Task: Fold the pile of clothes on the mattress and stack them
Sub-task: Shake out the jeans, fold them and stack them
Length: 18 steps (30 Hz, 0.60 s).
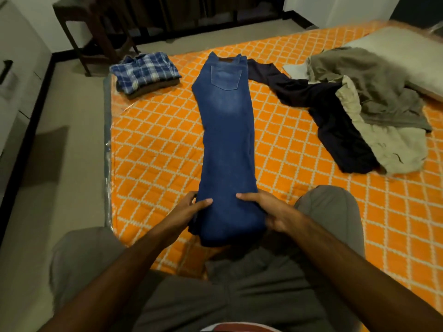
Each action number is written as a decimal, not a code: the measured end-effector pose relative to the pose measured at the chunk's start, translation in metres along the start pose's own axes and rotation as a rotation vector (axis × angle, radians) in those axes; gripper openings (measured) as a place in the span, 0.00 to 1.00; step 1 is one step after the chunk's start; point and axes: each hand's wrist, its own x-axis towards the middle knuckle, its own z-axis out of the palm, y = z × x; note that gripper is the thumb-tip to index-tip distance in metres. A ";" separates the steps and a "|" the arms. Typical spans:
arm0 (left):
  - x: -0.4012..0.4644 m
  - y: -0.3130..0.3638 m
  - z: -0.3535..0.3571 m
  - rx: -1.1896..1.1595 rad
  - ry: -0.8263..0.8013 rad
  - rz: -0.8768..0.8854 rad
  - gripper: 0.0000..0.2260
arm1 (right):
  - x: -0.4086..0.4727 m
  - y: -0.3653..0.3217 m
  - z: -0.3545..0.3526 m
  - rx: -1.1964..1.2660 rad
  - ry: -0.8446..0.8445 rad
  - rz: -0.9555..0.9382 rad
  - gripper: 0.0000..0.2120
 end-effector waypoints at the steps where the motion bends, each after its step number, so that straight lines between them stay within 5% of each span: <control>1: -0.006 0.000 0.000 -0.017 0.001 0.015 0.20 | -0.005 0.005 0.000 -0.057 -0.003 -0.021 0.19; 6: -0.027 -0.013 0.003 -0.182 0.069 -0.019 0.24 | -0.029 0.020 0.006 -0.074 0.124 -0.098 0.24; 12: -0.032 -0.029 0.017 -0.147 0.132 -0.133 0.16 | -0.033 0.045 0.021 -0.161 0.265 -0.163 0.24; 18: -0.034 -0.040 0.011 0.010 0.085 -0.161 0.19 | -0.034 0.057 0.021 -0.191 0.186 -0.107 0.08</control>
